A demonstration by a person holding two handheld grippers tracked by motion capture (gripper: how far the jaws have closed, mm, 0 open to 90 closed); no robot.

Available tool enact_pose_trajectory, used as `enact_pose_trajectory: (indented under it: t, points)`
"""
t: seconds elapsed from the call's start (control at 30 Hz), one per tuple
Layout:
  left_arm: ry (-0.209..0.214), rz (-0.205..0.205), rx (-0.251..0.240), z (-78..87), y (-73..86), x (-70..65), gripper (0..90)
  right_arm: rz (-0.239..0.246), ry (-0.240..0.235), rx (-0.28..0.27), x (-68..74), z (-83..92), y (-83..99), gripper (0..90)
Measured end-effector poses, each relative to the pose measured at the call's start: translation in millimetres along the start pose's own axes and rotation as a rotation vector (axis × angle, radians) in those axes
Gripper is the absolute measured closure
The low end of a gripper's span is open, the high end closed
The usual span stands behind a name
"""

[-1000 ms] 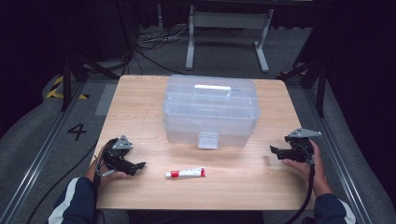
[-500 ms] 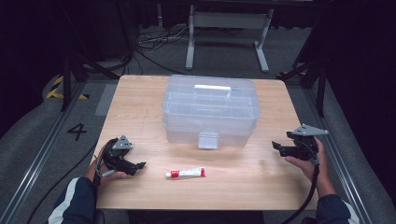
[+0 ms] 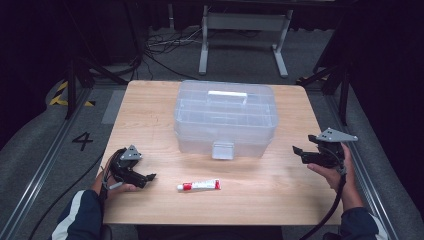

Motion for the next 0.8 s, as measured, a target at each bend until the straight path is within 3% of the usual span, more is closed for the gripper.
enact_pose_trajectory:
  t: [0.8]
  points:
    - [-0.001,0.001,0.000,0.0,0.1,-0.1,0.4,0.043,0.010,-0.064,-7.9,7.9,-35.0,25.8]
Point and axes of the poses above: each handheld gripper's, and its own axes: z roughly backward along the jaws, y roughly out of its underside, x roughly to its left, the point moved 10 cm from there along -z, roughly forward along the jaws, and after that the axes turned 11 degrees about z, right-handed, at the moved point
